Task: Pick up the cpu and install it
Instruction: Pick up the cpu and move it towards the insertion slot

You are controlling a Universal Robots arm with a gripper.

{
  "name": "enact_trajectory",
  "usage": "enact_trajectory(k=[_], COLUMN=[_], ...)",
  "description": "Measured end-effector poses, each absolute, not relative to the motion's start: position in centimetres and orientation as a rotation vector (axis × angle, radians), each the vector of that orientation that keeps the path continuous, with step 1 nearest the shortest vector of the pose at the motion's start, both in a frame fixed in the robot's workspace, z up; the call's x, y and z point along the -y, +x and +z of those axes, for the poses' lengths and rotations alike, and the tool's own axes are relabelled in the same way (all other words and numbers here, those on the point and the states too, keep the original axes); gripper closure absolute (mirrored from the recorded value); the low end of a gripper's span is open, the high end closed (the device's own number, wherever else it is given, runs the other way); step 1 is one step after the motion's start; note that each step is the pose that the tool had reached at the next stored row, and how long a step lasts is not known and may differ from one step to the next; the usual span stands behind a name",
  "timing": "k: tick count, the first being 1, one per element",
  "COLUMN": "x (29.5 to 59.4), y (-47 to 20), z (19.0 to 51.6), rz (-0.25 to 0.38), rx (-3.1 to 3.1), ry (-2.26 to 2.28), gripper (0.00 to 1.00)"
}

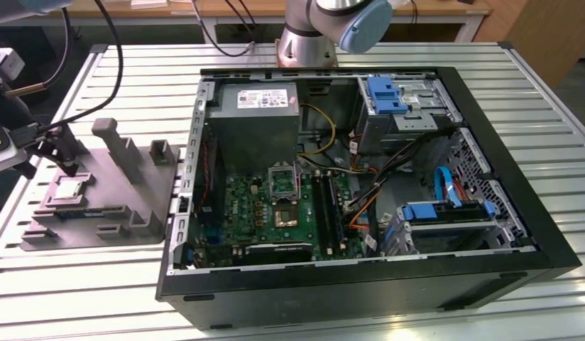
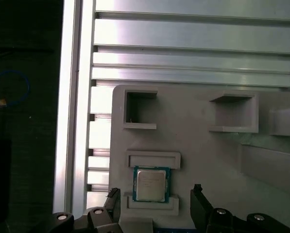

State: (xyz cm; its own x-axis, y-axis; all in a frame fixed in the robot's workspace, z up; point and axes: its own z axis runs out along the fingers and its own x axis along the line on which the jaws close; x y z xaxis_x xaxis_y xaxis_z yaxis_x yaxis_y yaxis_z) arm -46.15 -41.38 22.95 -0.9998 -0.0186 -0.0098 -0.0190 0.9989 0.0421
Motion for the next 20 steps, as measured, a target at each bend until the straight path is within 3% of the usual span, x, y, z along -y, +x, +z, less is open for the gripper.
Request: enact_trajectory(k=[20], x=[41.4], y=[-46.2], z=[21.4], rz=[0.066], rx=[-3.133], ry=[-0.02], gripper=[0.32])
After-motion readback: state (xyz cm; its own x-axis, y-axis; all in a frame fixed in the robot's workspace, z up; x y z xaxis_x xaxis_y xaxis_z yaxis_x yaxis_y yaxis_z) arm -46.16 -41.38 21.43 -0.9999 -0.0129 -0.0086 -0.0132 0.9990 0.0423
